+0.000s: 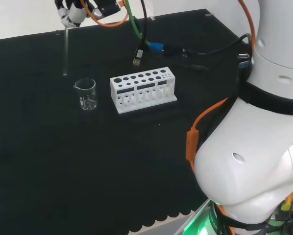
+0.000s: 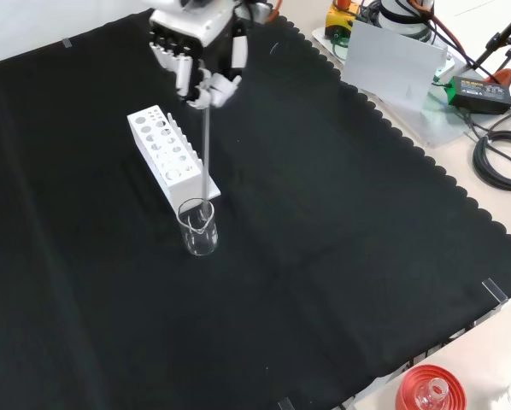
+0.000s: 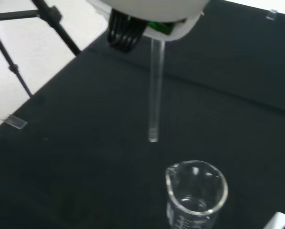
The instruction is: Stir in the beaker to the left of the white test tube rack with the glass rod.
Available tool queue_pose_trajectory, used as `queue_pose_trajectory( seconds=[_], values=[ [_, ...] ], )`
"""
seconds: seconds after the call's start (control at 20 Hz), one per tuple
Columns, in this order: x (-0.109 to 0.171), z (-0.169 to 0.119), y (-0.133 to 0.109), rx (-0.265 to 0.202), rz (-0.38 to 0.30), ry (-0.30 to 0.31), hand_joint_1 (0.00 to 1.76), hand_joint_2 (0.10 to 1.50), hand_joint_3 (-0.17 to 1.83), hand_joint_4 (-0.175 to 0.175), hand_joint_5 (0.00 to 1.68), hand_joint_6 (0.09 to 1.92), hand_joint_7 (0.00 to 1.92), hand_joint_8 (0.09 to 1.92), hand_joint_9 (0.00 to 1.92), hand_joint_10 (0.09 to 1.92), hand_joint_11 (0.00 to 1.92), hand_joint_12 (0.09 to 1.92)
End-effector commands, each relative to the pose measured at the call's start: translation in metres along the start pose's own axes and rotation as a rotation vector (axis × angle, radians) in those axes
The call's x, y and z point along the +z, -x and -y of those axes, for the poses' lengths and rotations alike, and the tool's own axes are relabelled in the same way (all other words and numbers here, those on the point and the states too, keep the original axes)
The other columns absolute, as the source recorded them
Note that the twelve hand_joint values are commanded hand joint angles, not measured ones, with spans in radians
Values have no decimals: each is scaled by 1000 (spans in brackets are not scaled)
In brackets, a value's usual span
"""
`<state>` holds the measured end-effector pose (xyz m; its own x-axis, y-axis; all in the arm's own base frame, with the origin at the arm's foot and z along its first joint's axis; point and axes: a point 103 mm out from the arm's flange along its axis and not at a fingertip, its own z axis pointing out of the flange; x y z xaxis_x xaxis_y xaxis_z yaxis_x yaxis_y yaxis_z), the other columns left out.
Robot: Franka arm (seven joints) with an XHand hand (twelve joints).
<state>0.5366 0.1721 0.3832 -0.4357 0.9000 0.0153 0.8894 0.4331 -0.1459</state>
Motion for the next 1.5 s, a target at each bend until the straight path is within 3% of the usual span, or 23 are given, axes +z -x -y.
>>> queue_pose_trajectory(
  seconds=[0.05,1.05,1.5],
  values=[
    [1,-6,10,16,8,-14,1190,685,787,-175,1084,1045,1602,860,1727,691,1683,919],
    [-1,-2,21,26,21,-15,1191,684,788,-175,1086,1042,1602,856,1729,686,1683,918],
    [17,4,23,28,52,-53,1191,683,788,-175,1087,1041,1602,855,1729,684,1684,918]
  ],
)
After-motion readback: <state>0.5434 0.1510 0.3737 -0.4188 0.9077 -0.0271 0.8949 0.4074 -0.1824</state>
